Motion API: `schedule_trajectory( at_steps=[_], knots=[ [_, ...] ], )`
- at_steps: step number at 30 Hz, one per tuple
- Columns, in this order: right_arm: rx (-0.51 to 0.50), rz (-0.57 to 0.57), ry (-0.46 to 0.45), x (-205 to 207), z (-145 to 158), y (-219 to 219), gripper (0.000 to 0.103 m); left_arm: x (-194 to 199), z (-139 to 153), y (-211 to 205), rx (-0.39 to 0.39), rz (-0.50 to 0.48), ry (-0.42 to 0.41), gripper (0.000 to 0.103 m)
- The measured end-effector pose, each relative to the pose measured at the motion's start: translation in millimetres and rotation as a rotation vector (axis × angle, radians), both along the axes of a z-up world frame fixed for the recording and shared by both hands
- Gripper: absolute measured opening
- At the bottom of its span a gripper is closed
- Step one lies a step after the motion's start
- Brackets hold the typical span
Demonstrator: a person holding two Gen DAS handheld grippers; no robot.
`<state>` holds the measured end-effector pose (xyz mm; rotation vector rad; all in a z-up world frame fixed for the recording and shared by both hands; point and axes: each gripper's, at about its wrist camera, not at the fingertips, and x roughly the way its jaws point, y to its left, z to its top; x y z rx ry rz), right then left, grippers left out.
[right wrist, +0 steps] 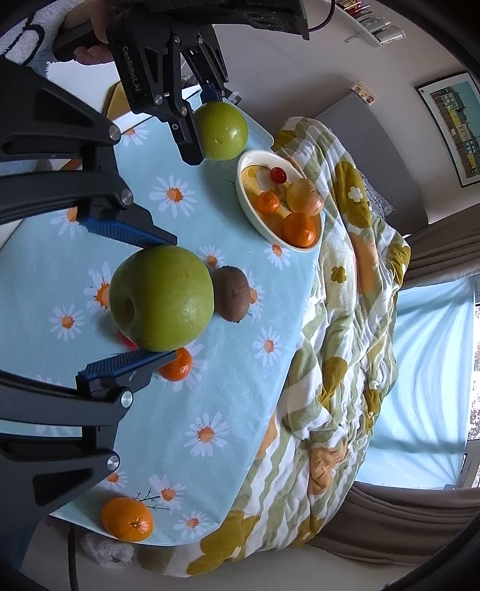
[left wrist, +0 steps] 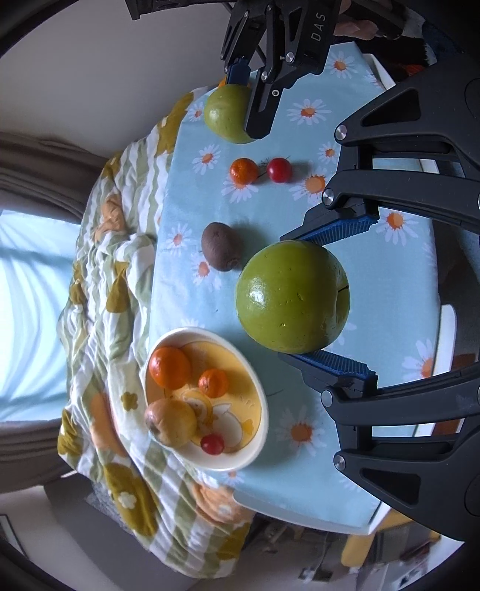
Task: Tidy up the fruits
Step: 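Carry both green apples to the bowl and open the left tool inside it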
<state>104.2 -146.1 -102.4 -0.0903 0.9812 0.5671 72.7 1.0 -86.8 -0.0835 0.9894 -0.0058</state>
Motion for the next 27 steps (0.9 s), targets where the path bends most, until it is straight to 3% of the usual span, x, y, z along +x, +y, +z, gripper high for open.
schedule_trajectory(
  at_steps=[14, 27],
  knots=[
    [0.011, -0.066, 0.005, 10, 11, 84, 0.049, 27, 4, 98, -0.001, -0.047, 0.000, 0.059],
    [0.020, -0.164, 0.044, 28, -10, 144, 0.049, 74, -34, 157, -0.001, -0.154, 0.034, 0.059]
  ],
)
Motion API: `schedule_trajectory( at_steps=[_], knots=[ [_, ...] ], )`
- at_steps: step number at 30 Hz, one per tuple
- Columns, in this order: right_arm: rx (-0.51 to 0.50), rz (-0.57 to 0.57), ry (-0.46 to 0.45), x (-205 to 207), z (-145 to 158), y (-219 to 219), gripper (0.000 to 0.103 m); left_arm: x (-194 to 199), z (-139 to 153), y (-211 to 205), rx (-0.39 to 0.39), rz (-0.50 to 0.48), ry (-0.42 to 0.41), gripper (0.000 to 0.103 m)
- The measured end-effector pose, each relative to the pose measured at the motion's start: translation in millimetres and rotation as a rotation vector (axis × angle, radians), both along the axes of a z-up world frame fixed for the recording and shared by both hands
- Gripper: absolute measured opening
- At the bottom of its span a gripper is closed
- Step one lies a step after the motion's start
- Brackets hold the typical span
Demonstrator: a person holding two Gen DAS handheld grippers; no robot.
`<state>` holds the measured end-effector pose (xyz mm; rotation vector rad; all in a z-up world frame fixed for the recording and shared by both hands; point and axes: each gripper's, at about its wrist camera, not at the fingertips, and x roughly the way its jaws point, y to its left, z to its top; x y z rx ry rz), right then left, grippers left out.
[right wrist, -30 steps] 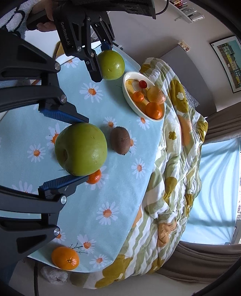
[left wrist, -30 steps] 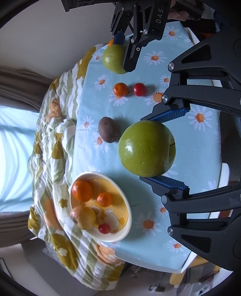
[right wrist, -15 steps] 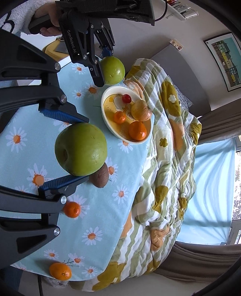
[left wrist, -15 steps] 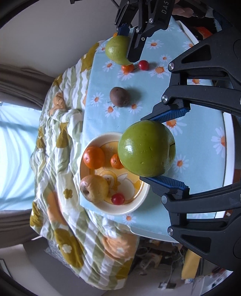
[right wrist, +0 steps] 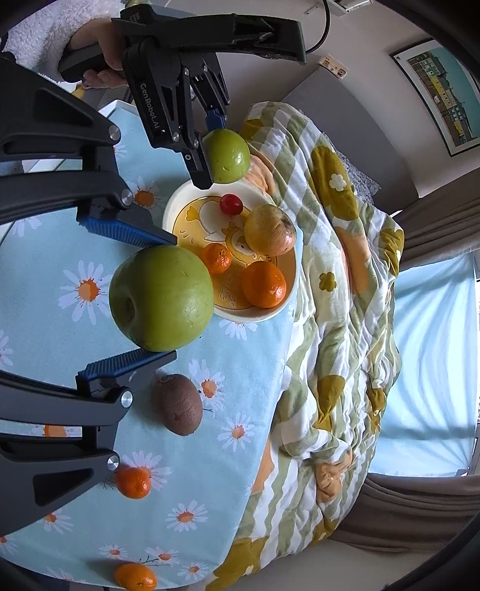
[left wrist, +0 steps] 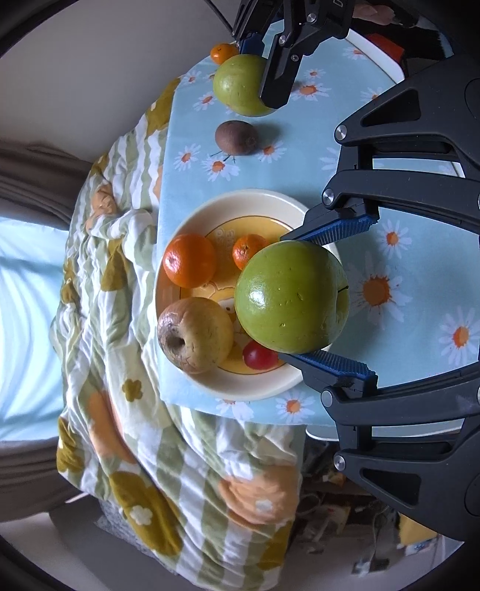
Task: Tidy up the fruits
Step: 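Carry both green apples to the bowl and open the left tool inside it, then lower the smaller green apple into the bowl and open the right tool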
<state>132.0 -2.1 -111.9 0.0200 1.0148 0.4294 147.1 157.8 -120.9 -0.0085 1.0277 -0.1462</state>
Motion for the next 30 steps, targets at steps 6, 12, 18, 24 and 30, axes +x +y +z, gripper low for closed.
schedule_trajectory(
  at_steps=[6, 12, 18, 24, 30],
  knots=[
    [-0.002, -0.072, 0.012, 6, -11, 15, 0.049, 18, -23, 11, 0.004, -0.090, 0.033, 0.059],
    [-0.005, -0.153, 0.022, 5, -16, 20, 0.049, 32, -41, 11, 0.018, -0.180, 0.064, 0.059],
    [-0.014, -0.215, 0.036, 0, -18, 18, 0.049, 40, -44, 5, 0.058, -0.231, 0.056, 0.059],
    [-0.025, -0.243, 0.039, -2, -11, 15, 0.049, 34, -28, 2, 0.072, -0.245, 0.006, 0.103],
    [-0.042, -0.234, 0.037, -3, -1, 17, 0.049, 21, -13, 4, 0.045, -0.240, -0.010, 0.103]
  ],
)
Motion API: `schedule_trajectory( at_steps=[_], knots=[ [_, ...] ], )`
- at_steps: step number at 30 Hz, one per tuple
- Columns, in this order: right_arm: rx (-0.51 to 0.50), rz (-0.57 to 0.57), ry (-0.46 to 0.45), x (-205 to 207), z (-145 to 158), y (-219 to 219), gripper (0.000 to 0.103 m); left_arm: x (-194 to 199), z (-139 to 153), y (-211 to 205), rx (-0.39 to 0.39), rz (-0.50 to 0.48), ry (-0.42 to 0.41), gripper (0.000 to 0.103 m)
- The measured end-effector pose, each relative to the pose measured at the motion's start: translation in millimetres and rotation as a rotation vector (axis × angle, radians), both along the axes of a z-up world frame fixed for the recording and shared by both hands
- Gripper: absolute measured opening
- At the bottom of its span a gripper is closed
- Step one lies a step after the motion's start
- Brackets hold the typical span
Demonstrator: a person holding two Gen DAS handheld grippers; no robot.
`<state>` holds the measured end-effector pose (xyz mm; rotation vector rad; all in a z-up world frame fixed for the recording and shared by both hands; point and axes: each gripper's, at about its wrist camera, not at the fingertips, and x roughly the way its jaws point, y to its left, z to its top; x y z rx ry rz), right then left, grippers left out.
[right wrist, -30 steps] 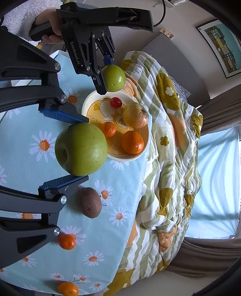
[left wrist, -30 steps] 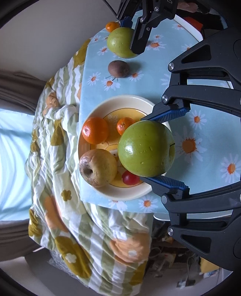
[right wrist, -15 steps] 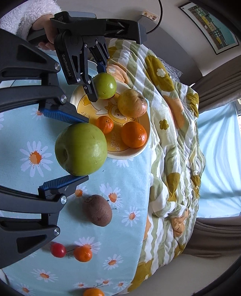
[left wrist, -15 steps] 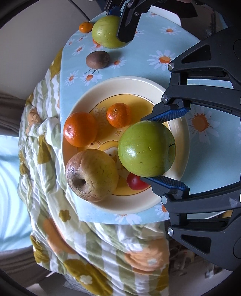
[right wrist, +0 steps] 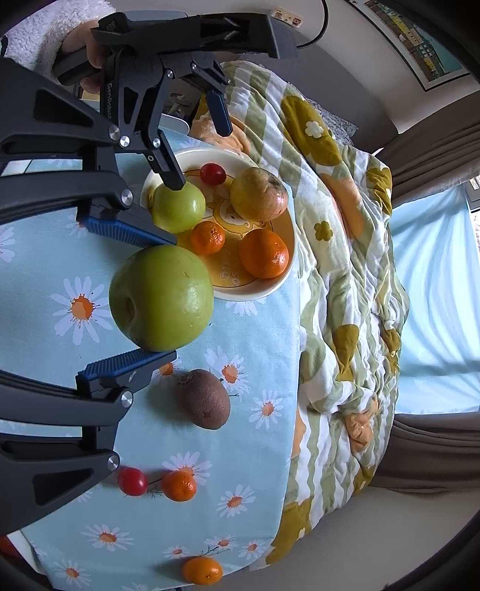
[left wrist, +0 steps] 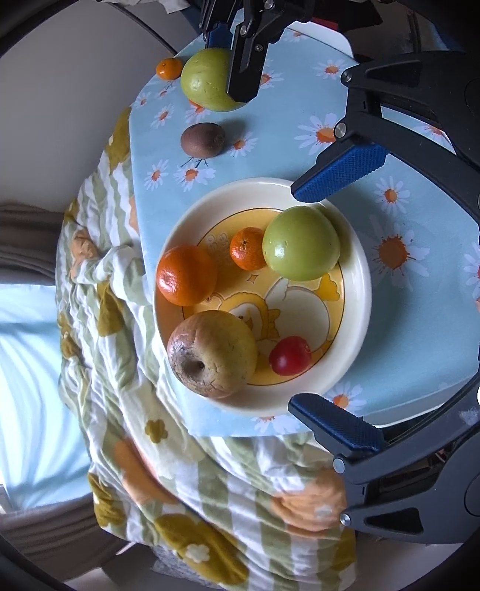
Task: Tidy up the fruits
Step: 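Lower the smaller green apple into the bowl and open the right tool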
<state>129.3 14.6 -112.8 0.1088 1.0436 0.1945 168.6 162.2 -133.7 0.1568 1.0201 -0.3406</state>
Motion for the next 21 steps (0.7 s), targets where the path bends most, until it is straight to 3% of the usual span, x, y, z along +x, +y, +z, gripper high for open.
schedule_trajectory(
  at_steps=[9, 21],
  knots=[
    [0.004, 0.103, -0.017, 16, -1, 11, 0.049, -22, 9, 11, 0.014, 0.092, -0.003, 0.103],
    [-0.005, 0.238, 0.000, 54, -28, 26, 0.049, -35, 5, 24, 0.026, 0.207, 0.018, 0.103]
  ],
)
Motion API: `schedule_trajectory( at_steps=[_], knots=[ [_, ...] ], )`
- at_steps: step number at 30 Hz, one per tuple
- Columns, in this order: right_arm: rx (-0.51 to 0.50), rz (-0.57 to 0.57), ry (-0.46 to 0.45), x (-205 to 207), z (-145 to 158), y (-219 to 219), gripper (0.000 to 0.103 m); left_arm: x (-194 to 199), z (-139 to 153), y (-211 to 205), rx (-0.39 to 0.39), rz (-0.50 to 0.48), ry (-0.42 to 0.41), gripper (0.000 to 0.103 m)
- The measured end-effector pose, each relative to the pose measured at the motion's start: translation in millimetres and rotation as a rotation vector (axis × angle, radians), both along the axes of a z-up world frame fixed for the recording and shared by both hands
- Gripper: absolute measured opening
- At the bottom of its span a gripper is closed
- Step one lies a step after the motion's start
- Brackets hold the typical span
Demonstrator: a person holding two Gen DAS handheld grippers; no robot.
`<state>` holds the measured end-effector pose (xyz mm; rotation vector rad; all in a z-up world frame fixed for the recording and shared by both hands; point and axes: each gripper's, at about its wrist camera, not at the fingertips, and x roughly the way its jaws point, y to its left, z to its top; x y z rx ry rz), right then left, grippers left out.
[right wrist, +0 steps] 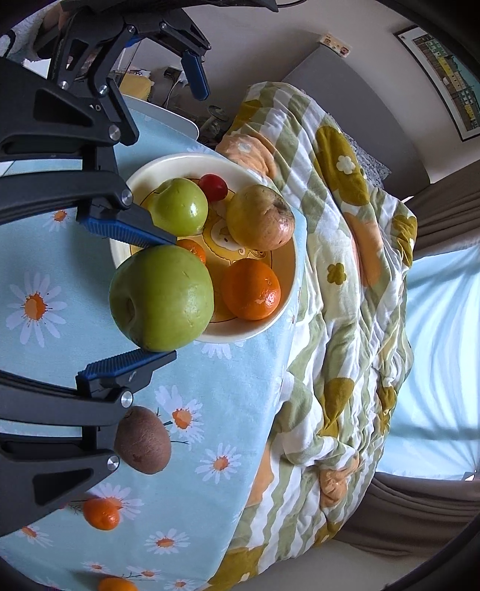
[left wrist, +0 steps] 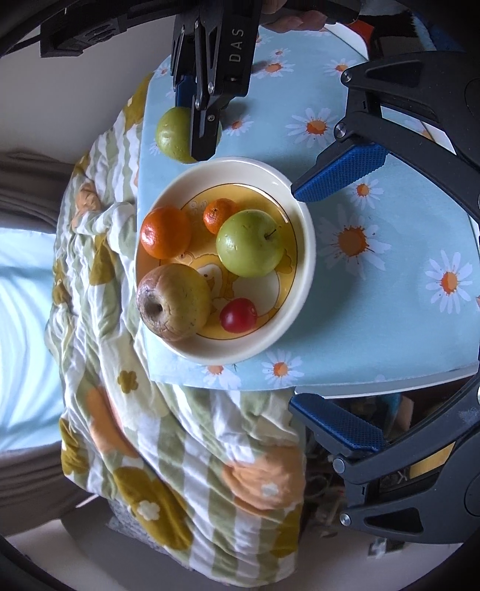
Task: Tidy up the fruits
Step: 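Lower the smaller green apple into the bowl and open the right tool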
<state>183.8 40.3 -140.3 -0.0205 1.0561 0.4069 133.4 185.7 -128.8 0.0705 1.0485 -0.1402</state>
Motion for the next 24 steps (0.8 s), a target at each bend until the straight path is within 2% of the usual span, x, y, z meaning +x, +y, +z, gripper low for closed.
schedule_trajectory(
  at_steps=[16, 17, 18, 19, 20, 24],
  knots=[
    [0.016, 0.059, 0.016, 31, -25, 8, 0.050, -5, -8, -6, -0.003, 0.073, 0.028, 0.103],
    [0.025, 0.054, 0.005, 31, -24, 8, 0.053, -7, -7, -6, -0.003, 0.075, 0.027, 0.103],
    [0.031, 0.049, -0.008, 30, -21, 7, 0.068, -8, -6, -6, -0.001, 0.077, 0.026, 0.103],
    [0.035, 0.044, -0.022, 30, -19, 6, 0.088, -9, -5, -7, 0.001, 0.078, 0.024, 0.103],
    [0.037, 0.041, -0.039, 28, -16, 6, 0.094, -10, -4, -7, 0.002, 0.080, 0.023, 0.103],
    [0.025, 0.032, -0.074, 22, -12, 5, 0.097, -14, -3, -8, -0.005, 0.081, 0.025, 0.103]
  ],
)
